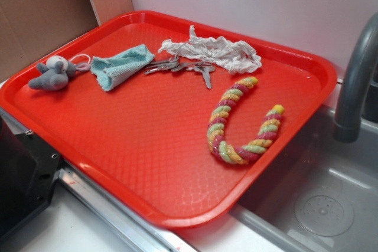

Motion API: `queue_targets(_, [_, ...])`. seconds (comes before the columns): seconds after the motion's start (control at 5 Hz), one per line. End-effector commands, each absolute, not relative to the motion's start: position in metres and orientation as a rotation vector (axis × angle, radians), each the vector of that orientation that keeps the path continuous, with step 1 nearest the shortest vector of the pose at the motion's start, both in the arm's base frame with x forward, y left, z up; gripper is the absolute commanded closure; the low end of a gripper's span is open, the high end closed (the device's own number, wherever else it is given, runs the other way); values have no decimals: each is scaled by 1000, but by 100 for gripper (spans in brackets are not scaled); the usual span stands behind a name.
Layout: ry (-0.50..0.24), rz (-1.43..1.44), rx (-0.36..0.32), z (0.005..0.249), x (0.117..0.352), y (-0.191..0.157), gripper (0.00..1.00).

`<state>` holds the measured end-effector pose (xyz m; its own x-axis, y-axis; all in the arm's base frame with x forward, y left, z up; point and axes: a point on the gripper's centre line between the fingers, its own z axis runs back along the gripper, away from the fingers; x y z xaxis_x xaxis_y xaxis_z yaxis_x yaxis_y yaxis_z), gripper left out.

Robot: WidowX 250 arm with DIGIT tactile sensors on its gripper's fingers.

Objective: Grab the multicolored rope.

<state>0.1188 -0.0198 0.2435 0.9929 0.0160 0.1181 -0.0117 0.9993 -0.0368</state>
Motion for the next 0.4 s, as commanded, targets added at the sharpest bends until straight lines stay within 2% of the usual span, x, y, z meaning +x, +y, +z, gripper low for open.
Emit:
queue_targets(0.0, [-119, 14, -36, 244, 119, -20, 0])
queue_targets(0.2, [-123, 202, -46, 235, 124, -26, 0])
